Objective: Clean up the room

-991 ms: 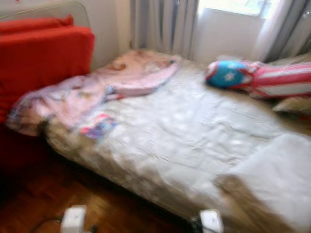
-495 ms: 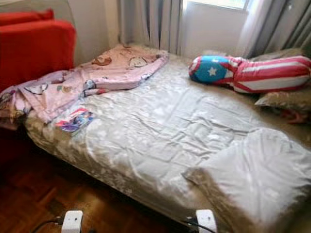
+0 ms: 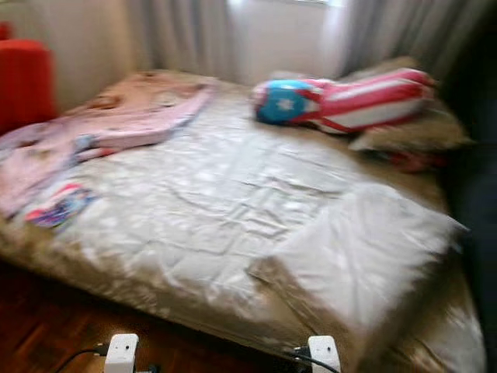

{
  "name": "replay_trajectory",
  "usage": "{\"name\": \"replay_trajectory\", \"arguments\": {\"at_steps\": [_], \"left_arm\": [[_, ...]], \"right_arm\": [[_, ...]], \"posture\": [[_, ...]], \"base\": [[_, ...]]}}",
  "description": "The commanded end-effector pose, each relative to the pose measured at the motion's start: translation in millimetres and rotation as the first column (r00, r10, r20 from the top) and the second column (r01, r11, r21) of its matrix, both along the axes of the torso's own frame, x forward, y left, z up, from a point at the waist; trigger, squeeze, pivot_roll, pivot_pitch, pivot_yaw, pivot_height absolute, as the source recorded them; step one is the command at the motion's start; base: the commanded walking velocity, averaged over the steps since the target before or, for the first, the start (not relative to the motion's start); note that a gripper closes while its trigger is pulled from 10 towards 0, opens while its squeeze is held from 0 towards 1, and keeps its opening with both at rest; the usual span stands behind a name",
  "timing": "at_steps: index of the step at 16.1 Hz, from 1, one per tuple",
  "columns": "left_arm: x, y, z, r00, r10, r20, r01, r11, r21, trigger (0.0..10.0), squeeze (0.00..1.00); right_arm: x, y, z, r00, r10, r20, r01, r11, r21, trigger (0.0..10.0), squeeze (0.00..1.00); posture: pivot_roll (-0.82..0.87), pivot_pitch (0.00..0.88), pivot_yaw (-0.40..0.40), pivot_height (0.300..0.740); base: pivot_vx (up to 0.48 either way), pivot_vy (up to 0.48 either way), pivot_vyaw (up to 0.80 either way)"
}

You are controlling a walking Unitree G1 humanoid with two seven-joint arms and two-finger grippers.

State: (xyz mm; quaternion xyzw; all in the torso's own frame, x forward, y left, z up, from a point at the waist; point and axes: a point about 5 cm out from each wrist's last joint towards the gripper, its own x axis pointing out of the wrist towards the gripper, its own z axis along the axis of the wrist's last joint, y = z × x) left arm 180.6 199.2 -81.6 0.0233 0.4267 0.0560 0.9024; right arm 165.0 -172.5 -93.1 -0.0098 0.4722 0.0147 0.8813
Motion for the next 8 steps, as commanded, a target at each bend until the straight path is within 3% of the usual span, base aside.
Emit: {"name": "replay_trajectory", "arguments": {"at_steps": [1,2,5,8], "left_arm": [[-3.3,2.8,-1,1.0,0.007,-0.015,-0.007,1.0,0.005,10.0,0.0],[-4.4,2.9,-2,0.999,0.021,-0.027,-0.021,1.0,-0.004,10.0,0.0],[-4.8,3.3,-2,0.999,0.02,-0.034,-0.02,1.0,0.002,10.0,0.0],[-5.8,3.4,-3,0.999,0.007,-0.036,-0.007,1.0,0.009,10.0,0.0]], "right_arm": [[-0.2,-0.4,0,1.0,0.006,-0.006,-0.006,1.0,-0.007,10.0,0.0],[-0.2,-1.7,0,1.0,0.006,-0.007,-0.006,1.0,-0.009,10.0,0.0],[-2.2,-10.4,0,1.0,0.0,-0.008,0.0,1.0,-0.015,10.0,0.0],[-6.3,-24.3,1,1.0,-0.006,-0.009,0.006,1.0,-0.022,10.0,0.0]], "posture": [[-0.04,0.0,-0.06,0.74],[-0.04,0.0,-0.062,0.74],[-0.04,0.0,-0.062,0.74],[-0.03,0.0,-0.06,0.74]], "base": [[0.0,0.0,-0.71],[0.0,0.0,-0.7],[0.0,0.48,-0.7],[0.0,0.0,-0.7]]}}
